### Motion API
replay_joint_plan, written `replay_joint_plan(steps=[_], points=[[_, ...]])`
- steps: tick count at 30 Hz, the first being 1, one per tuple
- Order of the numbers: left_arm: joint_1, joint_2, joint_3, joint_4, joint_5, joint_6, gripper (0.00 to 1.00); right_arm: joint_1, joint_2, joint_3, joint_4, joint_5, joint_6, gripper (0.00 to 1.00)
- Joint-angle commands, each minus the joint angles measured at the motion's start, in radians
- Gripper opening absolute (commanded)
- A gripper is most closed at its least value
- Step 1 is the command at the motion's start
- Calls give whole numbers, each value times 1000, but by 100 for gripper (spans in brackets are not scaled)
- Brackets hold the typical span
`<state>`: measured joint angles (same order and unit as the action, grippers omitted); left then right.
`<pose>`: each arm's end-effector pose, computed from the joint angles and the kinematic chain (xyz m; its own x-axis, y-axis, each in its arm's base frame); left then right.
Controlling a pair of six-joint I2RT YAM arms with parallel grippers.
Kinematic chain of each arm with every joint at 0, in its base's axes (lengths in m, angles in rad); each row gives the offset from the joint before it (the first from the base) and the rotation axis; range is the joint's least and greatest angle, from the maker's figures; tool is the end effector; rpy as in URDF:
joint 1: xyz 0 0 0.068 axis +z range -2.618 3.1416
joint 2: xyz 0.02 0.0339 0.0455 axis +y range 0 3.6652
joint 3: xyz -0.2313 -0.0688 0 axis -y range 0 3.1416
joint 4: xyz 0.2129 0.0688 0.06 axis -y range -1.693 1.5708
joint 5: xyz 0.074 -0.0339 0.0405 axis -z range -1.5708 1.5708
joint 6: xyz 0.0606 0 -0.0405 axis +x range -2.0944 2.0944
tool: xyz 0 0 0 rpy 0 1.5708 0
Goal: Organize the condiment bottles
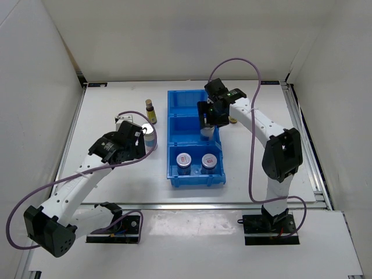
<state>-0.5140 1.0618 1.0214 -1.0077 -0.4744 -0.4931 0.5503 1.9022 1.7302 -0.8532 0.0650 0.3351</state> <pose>0.1758 -0.0675 0.2560 -0.7777 -0.0445 -0.6271 -0.1468 0.9828 0.1123 0.3303 0.1980 0.2399 -0.8503 -0.1366 -0.5083 -0.2261 0.9669 0.1182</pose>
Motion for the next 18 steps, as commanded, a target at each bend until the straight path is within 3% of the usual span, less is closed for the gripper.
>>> replay_joint_plan(steps=[1, 2, 9, 18], points=[[5, -16, -1, 23, 11, 8, 99, 3, -46, 17, 40, 25, 8, 83], [5, -16, -1, 23, 11, -2, 99, 3, -55, 38, 28, 42, 22, 100], [5, 41, 97, 90, 45, -65, 99, 3, -259, 20, 15, 122, 31, 100], [14, 409, 339, 213, 88, -4, 99, 3, -613, -247, 43, 88, 36, 100]])
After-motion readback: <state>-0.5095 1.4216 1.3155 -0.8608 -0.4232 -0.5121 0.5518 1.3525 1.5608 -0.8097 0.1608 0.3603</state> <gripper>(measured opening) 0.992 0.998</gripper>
